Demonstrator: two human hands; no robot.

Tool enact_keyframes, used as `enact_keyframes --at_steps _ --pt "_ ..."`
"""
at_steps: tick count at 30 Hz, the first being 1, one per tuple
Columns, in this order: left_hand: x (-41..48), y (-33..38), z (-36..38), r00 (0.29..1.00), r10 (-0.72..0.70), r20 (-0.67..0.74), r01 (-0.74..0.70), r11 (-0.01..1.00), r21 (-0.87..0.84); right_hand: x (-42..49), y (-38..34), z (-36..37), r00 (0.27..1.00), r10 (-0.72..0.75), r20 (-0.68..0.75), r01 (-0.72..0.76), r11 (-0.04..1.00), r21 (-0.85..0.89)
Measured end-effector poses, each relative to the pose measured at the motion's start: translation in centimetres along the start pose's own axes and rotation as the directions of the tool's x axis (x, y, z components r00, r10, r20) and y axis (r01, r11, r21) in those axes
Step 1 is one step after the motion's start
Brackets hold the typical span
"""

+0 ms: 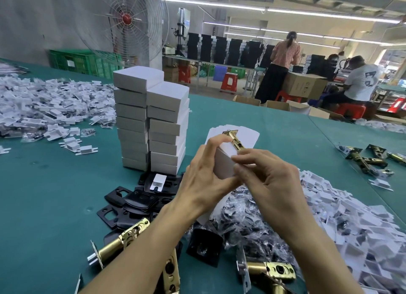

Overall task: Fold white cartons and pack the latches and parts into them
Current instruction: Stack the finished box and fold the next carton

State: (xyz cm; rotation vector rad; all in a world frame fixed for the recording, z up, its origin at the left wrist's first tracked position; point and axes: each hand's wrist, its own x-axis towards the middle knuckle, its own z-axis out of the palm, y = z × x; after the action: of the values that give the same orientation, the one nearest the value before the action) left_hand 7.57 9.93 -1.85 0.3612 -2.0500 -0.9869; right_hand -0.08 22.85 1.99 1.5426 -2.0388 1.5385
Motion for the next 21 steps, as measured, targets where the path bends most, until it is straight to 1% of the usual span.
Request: enact_keyframes --at_steps 2,5,6,9,11,14,16,17,19,20,21 --pt "0.1 0.0 -0.2 1.0 -0.01 -0.007 0.01 1.0 0.004 0.0 0.2 0.1 1.0 0.0 0.007 0.0 1.0 -0.001" --pt "0.2 0.3 -0.1 0.999 -0.015 -0.028 0.016 1.0 0.02 0.0 0.4 0.3 0.999 0.042 0.007 -0.043 0.993 0.106" --pt "0.2 0.5 0.0 0.999 -0.013 -0.043 0.014 1.0 0.02 -0.1 0.4 0.3 0.999 0.05 0.021 -0.052 0.992 0.111" --pt "0.1 1.0 0.0 0.996 0.037 -0.077 -0.035 0.999 0.03 -0.4 0.4 0.6 0.996 0.044 0.075 -0.049 0.996 0.07" --pt "0.0 1.4 -0.2 0.993 0.071 -0.089 -0.069 0.997 0.026 -0.4 0.4 0.8 0.995 0.057 0.078 -0.065 0.992 0.111" --pt "0.1 1.9 -0.4 0.999 0.011 -0.036 -0.012 0.999 -0.037 -0.2 0.3 0.3 0.993 0.095 0.064 -0.104 0.981 0.166" --pt "0.1 2.3 -0.3 0.999 0.044 -0.003 -0.044 0.999 0.001 0.0 0.1 -0.3 0.994 0.11 0.008 -0.11 0.98 0.168" --pt "0.1 2.4 -0.3 0.997 0.079 -0.018 -0.078 0.996 0.047 0.1 0.0 -0.7 0.993 0.106 -0.043 -0.098 0.981 0.167" --pt "0.2 2.9 -0.3 0.987 0.11 -0.116 -0.098 0.99 0.105 0.4 0.0 -1.4 0.982 0.077 -0.173 -0.05 0.987 0.154" --pt "0.3 3.3 -0.3 0.982 0.064 -0.175 -0.05 0.996 0.08 0.5 0.0 -1.7 0.971 0.058 -0.234 -0.026 0.99 0.139" --pt "0.5 3.6 -0.5 0.979 -0.045 -0.198 0.041 0.999 -0.022 0.6 0.0 -1.9 0.96 0.035 -0.278 -0.001 0.993 0.122"
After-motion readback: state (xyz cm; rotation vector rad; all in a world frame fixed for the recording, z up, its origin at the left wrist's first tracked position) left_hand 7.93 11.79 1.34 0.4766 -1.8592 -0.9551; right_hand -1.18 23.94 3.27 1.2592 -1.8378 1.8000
